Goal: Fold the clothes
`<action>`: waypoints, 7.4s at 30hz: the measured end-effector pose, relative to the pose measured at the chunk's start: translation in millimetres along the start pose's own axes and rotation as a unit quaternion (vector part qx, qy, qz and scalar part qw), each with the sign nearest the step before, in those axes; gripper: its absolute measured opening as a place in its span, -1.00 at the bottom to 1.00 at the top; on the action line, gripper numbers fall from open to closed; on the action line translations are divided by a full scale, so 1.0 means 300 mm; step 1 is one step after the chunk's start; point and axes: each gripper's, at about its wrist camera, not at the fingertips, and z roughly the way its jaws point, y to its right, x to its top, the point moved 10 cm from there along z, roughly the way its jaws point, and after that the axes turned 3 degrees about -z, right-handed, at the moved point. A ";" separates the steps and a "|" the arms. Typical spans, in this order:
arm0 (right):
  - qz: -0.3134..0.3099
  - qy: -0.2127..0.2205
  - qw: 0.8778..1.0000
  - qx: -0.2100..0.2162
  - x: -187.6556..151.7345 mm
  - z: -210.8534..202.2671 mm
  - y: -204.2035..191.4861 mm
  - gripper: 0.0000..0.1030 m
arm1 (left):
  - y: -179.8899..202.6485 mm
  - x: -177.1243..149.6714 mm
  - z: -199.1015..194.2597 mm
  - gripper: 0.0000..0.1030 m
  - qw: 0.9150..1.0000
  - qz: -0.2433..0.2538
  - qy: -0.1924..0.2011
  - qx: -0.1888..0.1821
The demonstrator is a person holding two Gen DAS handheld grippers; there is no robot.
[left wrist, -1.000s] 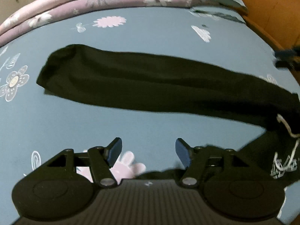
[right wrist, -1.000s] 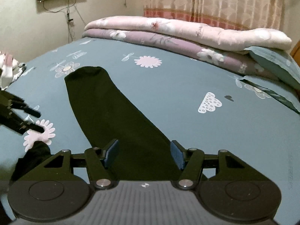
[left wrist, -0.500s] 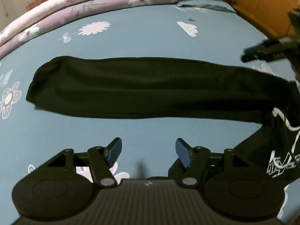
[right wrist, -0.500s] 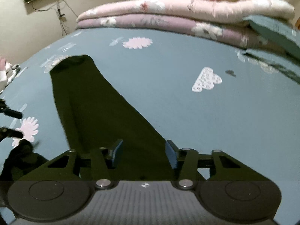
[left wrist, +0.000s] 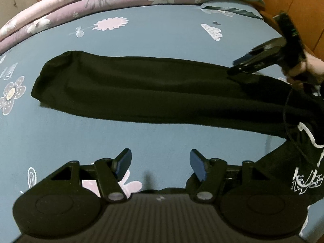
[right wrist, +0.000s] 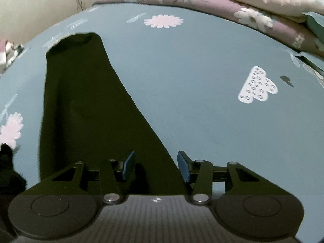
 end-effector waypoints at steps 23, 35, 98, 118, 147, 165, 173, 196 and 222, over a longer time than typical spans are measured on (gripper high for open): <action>-0.005 -0.045 0.991 -0.126 0.089 0.040 0.019 -0.93 | -0.151 -0.052 0.064 0.27 0.998 -0.062 -0.001 -0.031; 0.059 -0.045 0.983 -0.170 0.167 0.070 0.148 -1.00 | -0.225 -0.071 0.025 0.27 0.996 -0.082 0.019 -0.030; 0.133 -0.093 0.943 -0.291 -0.431 -0.380 0.418 -0.51 | -0.074 -0.077 0.034 0.28 0.999 0.008 -0.015 -0.038; 0.133 -0.046 0.955 -0.260 -0.366 -0.559 0.006 0.09 | 0.001 0.067 -0.097 0.28 0.938 0.301 -0.165 0.056; 0.080 0.034 0.994 -0.061 0.306 -0.189 -0.380 0.13 | -0.580 0.033 0.081 0.38 0.999 -0.013 0.010 -0.035; 0.136 -0.009 0.991 -0.015 0.211 -0.059 -0.620 0.16 | -0.952 0.259 0.405 0.39 0.894 -0.344 0.079 -0.277; 0.146 -0.015 0.989 -0.005 0.200 -0.014 -0.638 0.22 | -1.017 0.409 0.465 0.39 0.868 -0.373 0.120 -0.306; 0.163 -0.035 0.985 -0.035 0.125 0.073 -0.606 0.30 | -1.121 0.396 0.464 -0.85 0.927 -0.325 0.155 -0.105; -0.095 0.048 0.994 0.023 1.087 0.601 -0.689 0.27 | -1.034 0.158 0.201 -0.04 0.983 -0.146 0.111 0.004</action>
